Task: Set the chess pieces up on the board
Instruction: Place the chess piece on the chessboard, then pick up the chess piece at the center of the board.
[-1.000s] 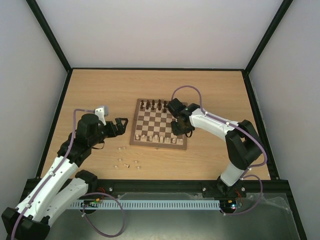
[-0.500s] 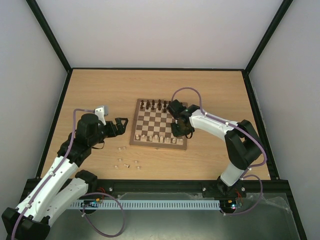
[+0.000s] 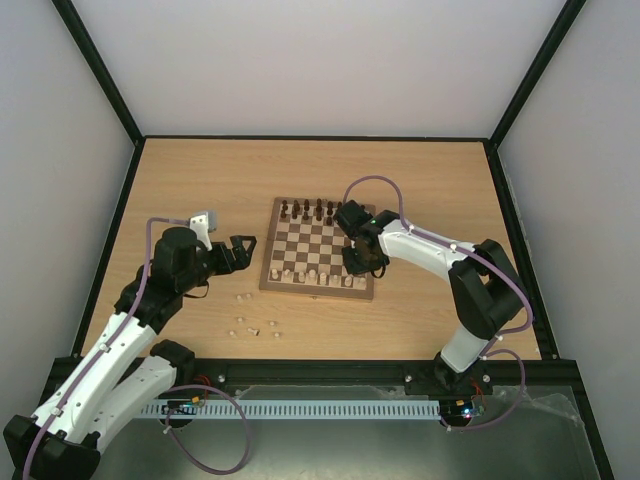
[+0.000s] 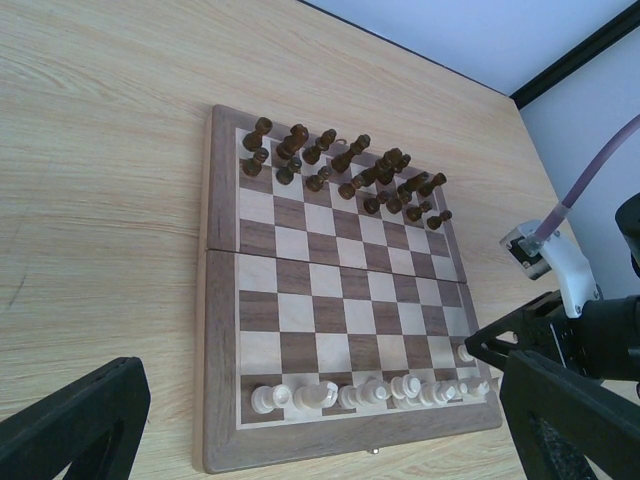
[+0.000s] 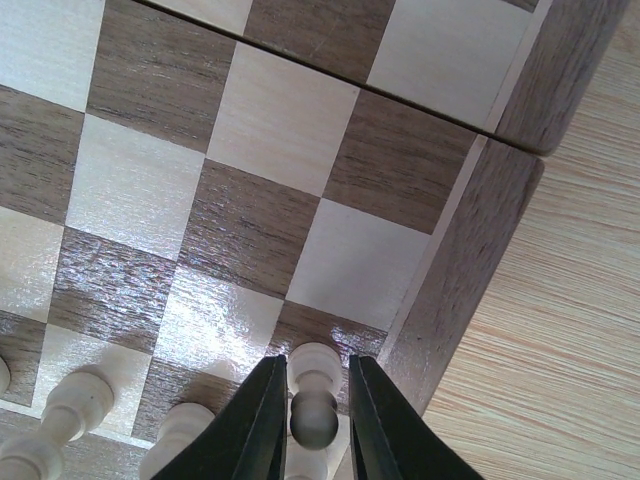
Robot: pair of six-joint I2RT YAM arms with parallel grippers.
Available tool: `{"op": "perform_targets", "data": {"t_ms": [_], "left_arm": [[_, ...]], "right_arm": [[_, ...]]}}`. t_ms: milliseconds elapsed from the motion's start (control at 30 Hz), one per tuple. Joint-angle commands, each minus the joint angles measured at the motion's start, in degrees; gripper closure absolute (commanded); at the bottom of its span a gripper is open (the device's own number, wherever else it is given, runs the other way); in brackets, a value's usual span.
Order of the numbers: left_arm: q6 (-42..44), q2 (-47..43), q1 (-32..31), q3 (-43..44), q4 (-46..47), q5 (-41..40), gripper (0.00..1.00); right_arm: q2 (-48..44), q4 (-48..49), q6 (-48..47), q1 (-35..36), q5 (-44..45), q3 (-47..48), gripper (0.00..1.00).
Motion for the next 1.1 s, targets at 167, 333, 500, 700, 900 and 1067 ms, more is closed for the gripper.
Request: {"op": "perform_targets", "data": {"t_ms": [167,333,500,700,900,1067], "left_arm": [[0.4,-0.3,0.3,-0.3,0.4,0.9,0.01],[0.3,0.6,0.3,0.7,0.9,2.2,0.01],[0.7,1.7,0.3,2.5,0.5,3.8,0.01],[1.3,3.9,0.3,3.8,1.6,9.2,0.01],[2.5,6.2,0.3,5.1,3.2,14.6,0.01],[2.7,6.0,0.2,7.0,1.2,19.4,0.01]], "right_arm": [[-0.9,-1.9,-0.1,-0.2,2.1,0.7,0.64],[-5.8,-2.3,1.1,-0.2,4.9,2.4,0.46],[-14.4,0.0,2.3,-0.2,3.7,2.3,0.03],[-23.2,1.6,5.3,-0.2,3.2,4.0,0.01],[-32.2,11.5,9.1,-0.2,-5.8,-1.9,0.01],[-31.5,12.2,9.9,1.6,-14.3,-2.7,0.02]]}}
